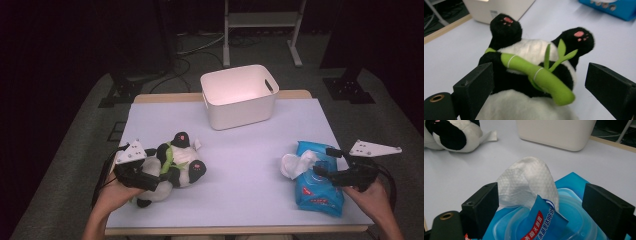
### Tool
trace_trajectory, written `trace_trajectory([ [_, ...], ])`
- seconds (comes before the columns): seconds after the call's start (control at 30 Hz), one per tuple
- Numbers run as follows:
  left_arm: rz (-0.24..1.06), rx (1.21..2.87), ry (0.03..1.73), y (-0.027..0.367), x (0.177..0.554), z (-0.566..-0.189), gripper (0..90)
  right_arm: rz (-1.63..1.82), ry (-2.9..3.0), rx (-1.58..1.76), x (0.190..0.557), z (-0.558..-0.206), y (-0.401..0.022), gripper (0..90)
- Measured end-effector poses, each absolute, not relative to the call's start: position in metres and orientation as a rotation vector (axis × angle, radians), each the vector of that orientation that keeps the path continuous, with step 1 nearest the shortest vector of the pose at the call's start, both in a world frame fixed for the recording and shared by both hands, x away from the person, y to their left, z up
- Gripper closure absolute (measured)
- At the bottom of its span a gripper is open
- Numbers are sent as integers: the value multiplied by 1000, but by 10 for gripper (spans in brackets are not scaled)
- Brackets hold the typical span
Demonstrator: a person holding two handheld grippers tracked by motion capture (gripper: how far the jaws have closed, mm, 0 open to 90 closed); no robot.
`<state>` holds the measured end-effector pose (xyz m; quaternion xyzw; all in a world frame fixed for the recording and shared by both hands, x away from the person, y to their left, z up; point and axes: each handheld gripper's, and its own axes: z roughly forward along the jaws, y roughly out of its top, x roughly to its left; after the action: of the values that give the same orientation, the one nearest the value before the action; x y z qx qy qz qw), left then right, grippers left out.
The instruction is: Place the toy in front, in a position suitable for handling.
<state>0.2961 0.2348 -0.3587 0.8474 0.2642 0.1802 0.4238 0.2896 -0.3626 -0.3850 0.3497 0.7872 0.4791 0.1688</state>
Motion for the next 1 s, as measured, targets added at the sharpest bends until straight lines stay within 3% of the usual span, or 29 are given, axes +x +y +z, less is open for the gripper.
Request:
trace_trajectory([
  [0.1, 449, 2149, 641, 232, 296, -361, 136, 1362, 2232, 990, 289, -384, -363, 127],
  [0.13, 458, 2160, 624, 231, 296, -362, 237, 1366, 2227, 989, 289, -383, -363, 127],
  [0.23, 454, 2201, 597, 227, 297, -365, 273, 1369, 2226, 987, 288, -382, -363, 127],
  [0.37, 410, 2205, 574, 227, 301, -367, 440, 1366, 2231, 982, 288, -382, -361, 127],
  [0.6, 362, 2197, 588, 235, 306, -363, 570, 1362, 2238, 973, 288, -382, -359, 127],
  [0.63, 353, 2196, 587, 237, 306, -361, 637, 1359, 2242, 971, 289, -383, -358, 127],
  [0.67, 344, 2196, 584, 239, 307, -361, 637, 1359, 2242, 971, 289, -383, -358, 127],
  [0.73, 342, 2190, 591, 241, 307, -360, 721, 1356, 2246, 968, 290, -384, -357, 127],
  [1.0, 353, 2175, 591, 244, 309, -359, 757, 1351, 2249, 971, 291, -385, -356, 128],
])
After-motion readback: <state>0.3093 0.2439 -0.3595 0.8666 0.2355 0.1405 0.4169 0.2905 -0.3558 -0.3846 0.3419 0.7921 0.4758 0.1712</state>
